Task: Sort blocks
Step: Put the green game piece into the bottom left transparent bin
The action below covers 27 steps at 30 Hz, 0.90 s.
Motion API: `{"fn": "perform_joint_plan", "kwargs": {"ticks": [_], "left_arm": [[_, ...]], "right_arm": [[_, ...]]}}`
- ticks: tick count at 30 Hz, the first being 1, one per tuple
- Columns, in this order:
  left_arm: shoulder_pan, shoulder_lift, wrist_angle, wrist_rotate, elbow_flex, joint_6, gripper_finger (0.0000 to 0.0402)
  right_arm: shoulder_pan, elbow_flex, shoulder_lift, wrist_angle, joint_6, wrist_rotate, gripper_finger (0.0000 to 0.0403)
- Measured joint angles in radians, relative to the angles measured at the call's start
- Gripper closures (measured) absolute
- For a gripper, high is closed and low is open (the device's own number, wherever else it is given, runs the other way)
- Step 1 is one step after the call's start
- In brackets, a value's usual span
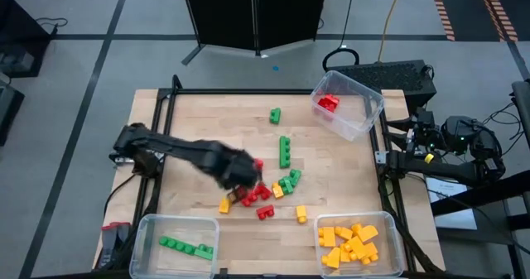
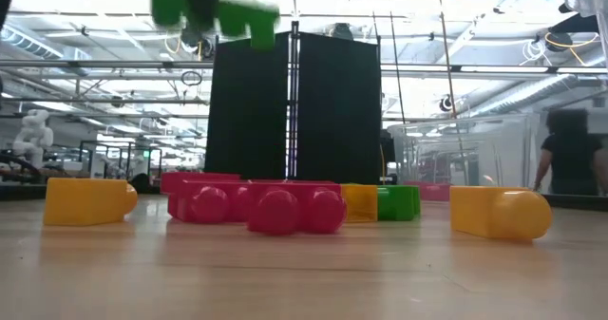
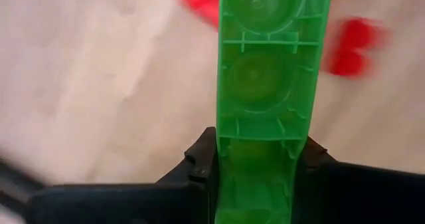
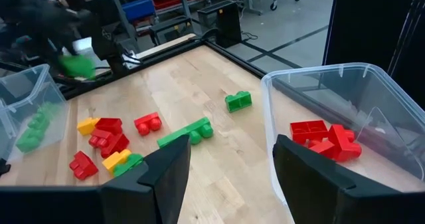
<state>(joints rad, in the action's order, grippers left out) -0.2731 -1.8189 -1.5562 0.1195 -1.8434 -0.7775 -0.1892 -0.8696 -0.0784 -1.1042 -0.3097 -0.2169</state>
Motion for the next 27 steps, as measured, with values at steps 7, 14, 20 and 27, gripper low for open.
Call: {"fn": "perform_joint_plan", "kwargs": {"ticks": [7, 14, 20, 27], "left_arm": [[-0.256, 0.157, -0.004, -0.049, -0.021, -0.273, 0.0336], [-0.475, 0.172, -0.012, -0.087, -0.015, -0.422, 0.0336], [-0.555, 0.168, -0.014, -0.242, 0.028, -0.51, 0.0336], [-0.571, 0.169, -0.015, -0.24, 0.032, -0.599, 0.0267]], "right_arm": [[0.0, 0.0, 0.0, 0.0, -0.011, 0.0, 0.0195], [0.0, 0.0, 0.0, 0.0, -0.024, 0.0, 0.0195], [0.0, 0.0, 0.0, 0.0, -0.03, 0.0, 0.0195], [0.0, 0.0, 0.0, 0.0, -0.041, 0.0, 0.0195]]}}
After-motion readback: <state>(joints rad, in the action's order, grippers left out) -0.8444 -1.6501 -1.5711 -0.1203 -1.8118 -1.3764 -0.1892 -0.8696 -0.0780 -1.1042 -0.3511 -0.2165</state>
